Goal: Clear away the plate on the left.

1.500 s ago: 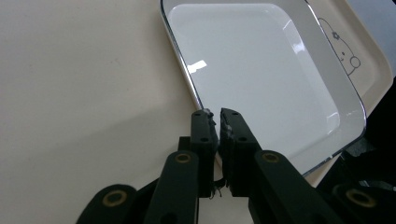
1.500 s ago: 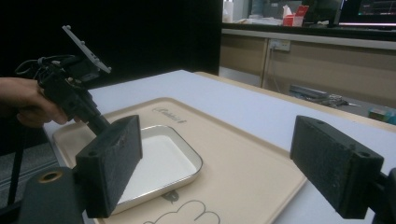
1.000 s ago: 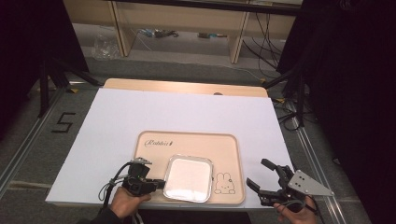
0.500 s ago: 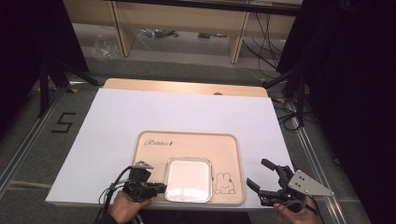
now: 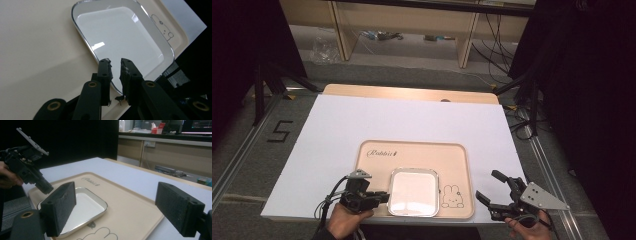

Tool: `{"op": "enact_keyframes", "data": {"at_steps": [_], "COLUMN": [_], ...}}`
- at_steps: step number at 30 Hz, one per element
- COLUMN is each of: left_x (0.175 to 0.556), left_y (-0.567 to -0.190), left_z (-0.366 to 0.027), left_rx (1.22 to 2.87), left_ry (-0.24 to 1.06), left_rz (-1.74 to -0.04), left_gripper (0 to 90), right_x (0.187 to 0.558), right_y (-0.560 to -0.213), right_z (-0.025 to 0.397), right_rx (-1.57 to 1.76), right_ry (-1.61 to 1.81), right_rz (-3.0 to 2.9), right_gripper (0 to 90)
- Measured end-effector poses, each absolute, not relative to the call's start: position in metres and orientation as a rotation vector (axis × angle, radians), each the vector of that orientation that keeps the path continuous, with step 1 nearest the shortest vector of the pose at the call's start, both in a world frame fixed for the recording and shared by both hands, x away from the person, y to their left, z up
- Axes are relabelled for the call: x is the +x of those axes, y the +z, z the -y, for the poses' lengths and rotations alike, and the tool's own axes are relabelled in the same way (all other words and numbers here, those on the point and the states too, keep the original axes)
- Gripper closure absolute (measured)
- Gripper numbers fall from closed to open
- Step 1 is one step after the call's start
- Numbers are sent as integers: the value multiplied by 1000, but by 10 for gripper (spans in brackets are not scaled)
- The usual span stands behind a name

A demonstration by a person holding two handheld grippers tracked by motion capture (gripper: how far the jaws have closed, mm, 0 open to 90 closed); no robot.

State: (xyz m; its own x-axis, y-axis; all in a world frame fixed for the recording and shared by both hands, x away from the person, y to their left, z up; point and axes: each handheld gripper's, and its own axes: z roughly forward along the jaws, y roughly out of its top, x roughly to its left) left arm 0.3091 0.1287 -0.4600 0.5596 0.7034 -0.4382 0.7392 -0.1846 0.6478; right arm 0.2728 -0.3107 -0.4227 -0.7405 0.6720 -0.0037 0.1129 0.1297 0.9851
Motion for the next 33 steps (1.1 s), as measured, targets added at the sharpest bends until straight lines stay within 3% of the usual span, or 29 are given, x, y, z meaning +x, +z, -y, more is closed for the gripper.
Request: {"op": "enact_keyframes", "data": {"at_steps": [6, 9, 17, 33], "left_x": [307, 305, 291, 258], "left_y": [-450, -447, -436, -425], "left_z": [-131, -130, -128, -148], "left_rx": [1890, 1910, 1893, 1754], "left_ry": [-16, 66, 261, 320], "left_rz": [-1130, -1087, -960, -952], "left_gripper": [628, 486, 307, 166], "right_x": [273, 273, 273, 271], "right_y": [-423, -423, -423, -423], "right_z": [311, 311, 311, 310], "right_rx": [755, 755, 752, 772], "right_ry": [1651, 1650, 1648, 1656], "right_rz": [-1963, -1963, -1964, -1970], "right_gripper": [177, 177, 177, 177]}}
